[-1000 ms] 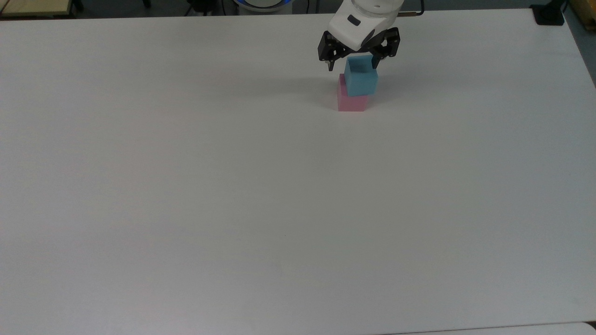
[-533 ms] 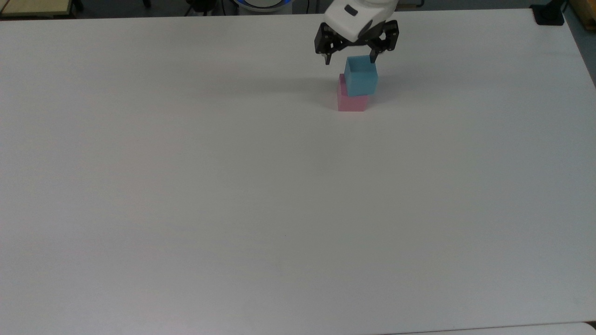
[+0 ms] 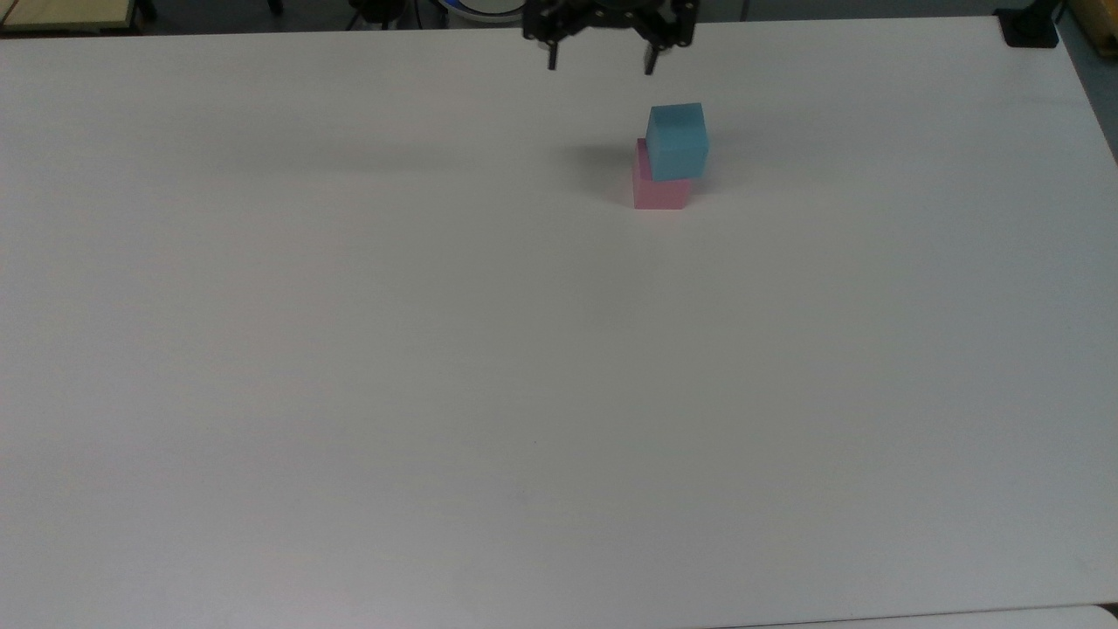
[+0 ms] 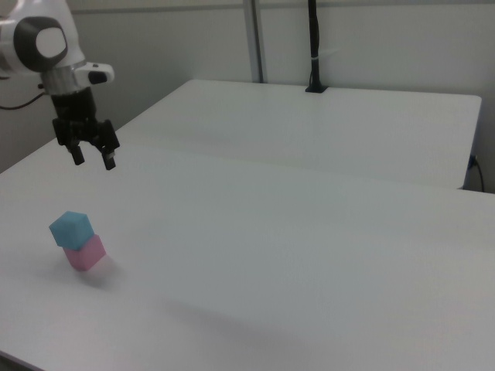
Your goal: Put blue cube on pink cube
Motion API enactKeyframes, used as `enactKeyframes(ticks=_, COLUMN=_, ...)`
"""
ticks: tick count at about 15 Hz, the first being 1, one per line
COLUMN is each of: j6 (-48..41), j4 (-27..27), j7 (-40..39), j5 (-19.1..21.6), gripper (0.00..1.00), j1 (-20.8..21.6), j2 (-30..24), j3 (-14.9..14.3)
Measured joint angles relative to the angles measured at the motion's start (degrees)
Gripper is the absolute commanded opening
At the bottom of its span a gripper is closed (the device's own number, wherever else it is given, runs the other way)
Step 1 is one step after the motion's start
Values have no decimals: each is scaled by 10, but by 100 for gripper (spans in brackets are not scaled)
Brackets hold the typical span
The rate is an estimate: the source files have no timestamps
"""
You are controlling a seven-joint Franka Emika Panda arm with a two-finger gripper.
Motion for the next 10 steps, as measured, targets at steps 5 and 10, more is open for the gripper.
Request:
enactKeyframes(ticks=5, j6=-32, j4=32, j7=-76, j5=-10, gripper=100, j1=-17, j2=-2, j3=-46)
enactKeyframes(ticks=10, j6=-29, j4=37, j7=-121, j5=-10, gripper=100, j1=-17, j2=-2, j3=-93)
